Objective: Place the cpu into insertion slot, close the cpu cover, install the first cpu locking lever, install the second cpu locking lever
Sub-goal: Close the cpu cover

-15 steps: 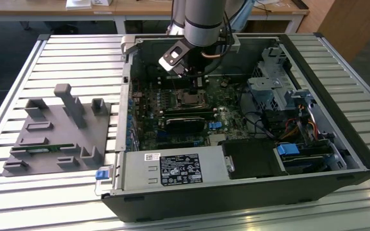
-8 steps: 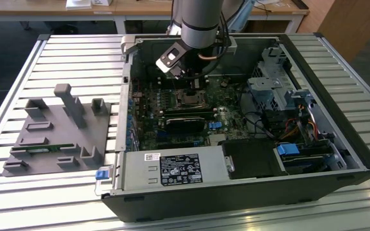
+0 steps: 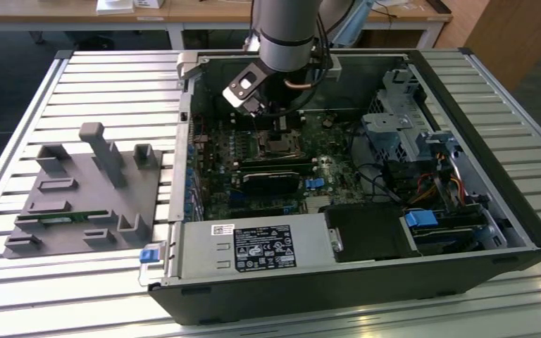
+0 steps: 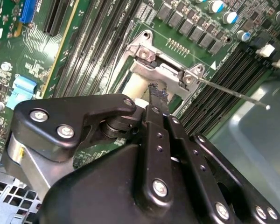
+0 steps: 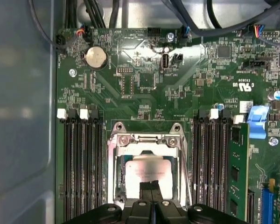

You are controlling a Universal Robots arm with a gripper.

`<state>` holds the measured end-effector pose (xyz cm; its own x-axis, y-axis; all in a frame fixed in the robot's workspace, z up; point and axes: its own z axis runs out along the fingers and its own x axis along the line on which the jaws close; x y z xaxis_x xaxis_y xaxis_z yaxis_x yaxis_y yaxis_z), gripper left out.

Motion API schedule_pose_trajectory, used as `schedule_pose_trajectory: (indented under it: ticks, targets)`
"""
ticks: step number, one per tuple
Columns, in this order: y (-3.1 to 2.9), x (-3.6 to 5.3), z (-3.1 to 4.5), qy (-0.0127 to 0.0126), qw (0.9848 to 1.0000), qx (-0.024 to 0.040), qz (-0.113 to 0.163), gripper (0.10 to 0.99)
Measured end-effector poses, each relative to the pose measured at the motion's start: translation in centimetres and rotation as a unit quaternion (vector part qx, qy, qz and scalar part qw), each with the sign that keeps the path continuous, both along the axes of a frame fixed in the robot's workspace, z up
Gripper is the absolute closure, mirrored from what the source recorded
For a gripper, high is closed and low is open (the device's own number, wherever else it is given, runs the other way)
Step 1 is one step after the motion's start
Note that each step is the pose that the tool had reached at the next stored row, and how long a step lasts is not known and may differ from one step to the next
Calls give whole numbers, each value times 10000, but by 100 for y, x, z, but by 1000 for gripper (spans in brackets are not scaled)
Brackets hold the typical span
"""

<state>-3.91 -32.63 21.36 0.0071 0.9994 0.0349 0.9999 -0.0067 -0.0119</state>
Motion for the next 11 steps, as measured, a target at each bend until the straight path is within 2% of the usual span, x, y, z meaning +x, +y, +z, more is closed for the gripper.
schedule_pose_trajectory:
  ticks: [11]
  targets:
    - [0,-103,-64,0,10000,-1,0,980]
